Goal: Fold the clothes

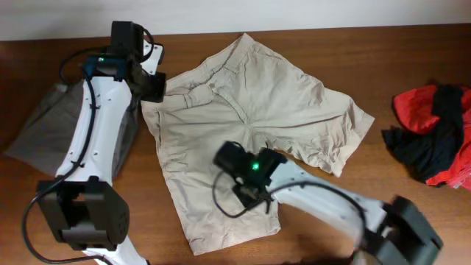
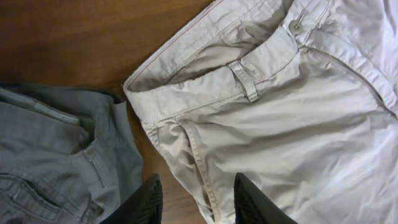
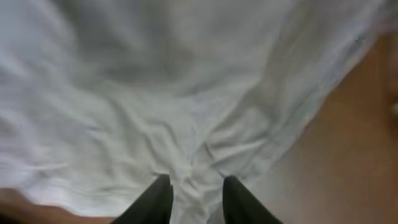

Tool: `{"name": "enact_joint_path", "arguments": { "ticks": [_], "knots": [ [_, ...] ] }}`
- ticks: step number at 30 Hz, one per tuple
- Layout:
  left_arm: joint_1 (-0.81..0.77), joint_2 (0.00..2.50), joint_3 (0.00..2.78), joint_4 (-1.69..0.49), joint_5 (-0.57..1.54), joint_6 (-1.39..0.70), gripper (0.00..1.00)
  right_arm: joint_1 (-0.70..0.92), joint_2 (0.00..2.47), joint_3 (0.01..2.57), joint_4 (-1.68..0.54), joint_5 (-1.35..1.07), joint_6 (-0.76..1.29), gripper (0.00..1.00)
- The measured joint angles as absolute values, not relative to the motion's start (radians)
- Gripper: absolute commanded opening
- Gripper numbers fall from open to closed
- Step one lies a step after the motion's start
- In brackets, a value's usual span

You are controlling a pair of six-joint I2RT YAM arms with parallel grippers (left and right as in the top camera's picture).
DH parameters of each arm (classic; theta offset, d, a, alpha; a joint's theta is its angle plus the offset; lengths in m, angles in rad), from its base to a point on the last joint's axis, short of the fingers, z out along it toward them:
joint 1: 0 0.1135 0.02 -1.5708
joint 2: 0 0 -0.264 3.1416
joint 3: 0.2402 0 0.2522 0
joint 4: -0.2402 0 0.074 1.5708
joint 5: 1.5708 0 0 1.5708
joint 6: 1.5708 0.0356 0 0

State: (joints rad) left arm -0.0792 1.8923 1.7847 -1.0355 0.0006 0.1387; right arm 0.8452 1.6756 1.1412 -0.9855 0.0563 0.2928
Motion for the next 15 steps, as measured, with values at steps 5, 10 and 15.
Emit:
{"name": "enact_joint_path", "arguments": {
  "ticks": [5,10,15],
  "knots": [
    [-0.079,1.892,1.776,-1.028,0.003,0.139,0.42,0.733,1.685,1.081,-0.916,-0.093,0.282,0.34],
    [-0.079,1.892,1.776,-1.022,0.005,0.139,0.44,0.657,1.691,1.082,-0.904,-0.176,0.254,0.36],
    [-0.079,1.892,1.776,-1.015,0.019,0.139,0.46,0.595,1.793,1.082,-0.907,-0.238,0.192,0.19]
  ]
}}
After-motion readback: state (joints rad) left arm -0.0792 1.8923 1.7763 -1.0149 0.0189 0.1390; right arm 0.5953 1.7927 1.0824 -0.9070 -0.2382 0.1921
